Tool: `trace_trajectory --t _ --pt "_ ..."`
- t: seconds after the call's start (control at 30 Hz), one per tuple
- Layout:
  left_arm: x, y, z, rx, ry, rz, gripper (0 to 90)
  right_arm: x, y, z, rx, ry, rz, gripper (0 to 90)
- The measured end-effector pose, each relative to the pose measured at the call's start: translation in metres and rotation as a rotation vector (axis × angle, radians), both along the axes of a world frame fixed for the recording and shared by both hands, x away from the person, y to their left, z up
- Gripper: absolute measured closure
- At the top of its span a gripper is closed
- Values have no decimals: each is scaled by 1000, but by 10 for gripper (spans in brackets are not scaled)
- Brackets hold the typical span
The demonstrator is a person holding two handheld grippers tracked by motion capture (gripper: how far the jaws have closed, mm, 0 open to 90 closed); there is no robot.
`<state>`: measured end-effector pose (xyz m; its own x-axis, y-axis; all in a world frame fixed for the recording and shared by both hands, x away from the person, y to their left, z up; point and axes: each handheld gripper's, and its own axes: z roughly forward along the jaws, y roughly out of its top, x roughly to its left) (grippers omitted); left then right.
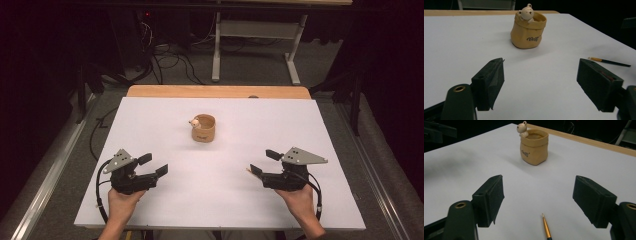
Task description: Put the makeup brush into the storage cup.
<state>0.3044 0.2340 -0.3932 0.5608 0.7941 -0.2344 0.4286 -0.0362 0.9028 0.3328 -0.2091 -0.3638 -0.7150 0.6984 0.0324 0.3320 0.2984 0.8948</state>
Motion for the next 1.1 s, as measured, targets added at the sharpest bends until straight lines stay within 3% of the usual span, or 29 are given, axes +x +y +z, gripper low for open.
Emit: trace_trajectory --t 1.1 --pt "1 -1 0 3 4 -6 224 13 6 13 -227 97 19 326"
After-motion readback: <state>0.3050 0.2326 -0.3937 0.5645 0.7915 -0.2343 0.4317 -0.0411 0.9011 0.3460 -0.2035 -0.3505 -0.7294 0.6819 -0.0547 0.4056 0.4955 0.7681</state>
